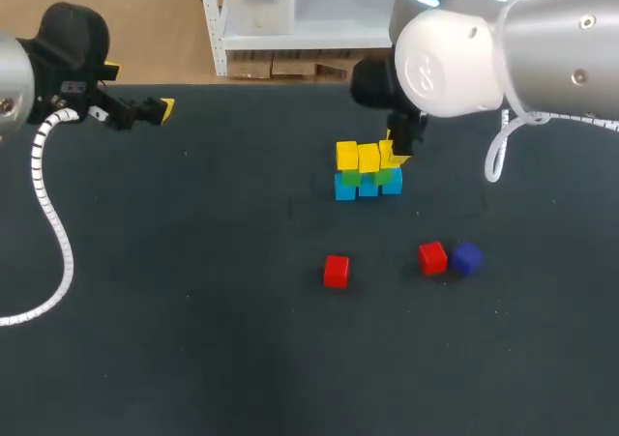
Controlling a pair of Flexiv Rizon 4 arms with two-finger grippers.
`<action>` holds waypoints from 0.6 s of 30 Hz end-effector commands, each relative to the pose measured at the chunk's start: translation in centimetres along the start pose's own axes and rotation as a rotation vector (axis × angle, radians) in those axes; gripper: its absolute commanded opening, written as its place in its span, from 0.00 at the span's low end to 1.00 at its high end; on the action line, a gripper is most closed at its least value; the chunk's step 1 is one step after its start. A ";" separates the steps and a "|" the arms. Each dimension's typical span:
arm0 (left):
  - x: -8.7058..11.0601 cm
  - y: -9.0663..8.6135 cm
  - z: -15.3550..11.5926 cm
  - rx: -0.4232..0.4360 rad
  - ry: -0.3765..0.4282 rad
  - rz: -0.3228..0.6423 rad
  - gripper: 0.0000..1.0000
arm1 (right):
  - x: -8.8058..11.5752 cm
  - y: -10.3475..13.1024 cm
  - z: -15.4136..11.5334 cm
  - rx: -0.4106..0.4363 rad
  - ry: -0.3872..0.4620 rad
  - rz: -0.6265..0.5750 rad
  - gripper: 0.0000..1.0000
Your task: Place the blue cubes, place green cubes on the blue cubes, place the yellow cubes on the green cubes, then place the red cubes on the yellow cubes, and place purple cube on the red cubes.
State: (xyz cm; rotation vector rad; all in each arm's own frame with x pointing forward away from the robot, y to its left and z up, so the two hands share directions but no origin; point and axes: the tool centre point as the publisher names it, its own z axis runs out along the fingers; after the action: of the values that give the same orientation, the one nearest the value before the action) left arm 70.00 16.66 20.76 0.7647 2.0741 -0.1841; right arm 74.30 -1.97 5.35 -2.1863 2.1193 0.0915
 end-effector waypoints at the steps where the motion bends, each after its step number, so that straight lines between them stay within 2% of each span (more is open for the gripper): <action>1: 0.2 0.4 -0.1 0.017 -0.008 0.003 1.00 | 0.0 0.1 0.1 0.004 0.001 0.000 0.39; 3: 0.2 0.4 -0.1 0.017 -0.008 0.003 1.00 | -0.1 0.1 0.1 0.004 0.001 -0.002 0.47; 4: 0.2 0.4 -0.1 0.017 -0.008 0.003 1.00 | -0.1 0.1 0.1 0.004 0.002 -0.002 0.84; 5: 0.2 0.4 -0.1 0.017 -0.008 0.003 1.00 | -0.1 0.1 0.1 0.005 0.002 -0.002 1.00; 18: 0.2 0.4 -0.1 0.017 -0.008 0.003 1.00 | -0.2 -0.2 0.1 0.016 -0.001 0.012 1.00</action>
State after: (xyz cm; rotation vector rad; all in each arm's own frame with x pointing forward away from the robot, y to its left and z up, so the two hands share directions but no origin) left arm 70.00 16.66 20.76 0.7647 2.0741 -0.1841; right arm 74.55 -1.75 5.27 -2.1685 2.1267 0.0790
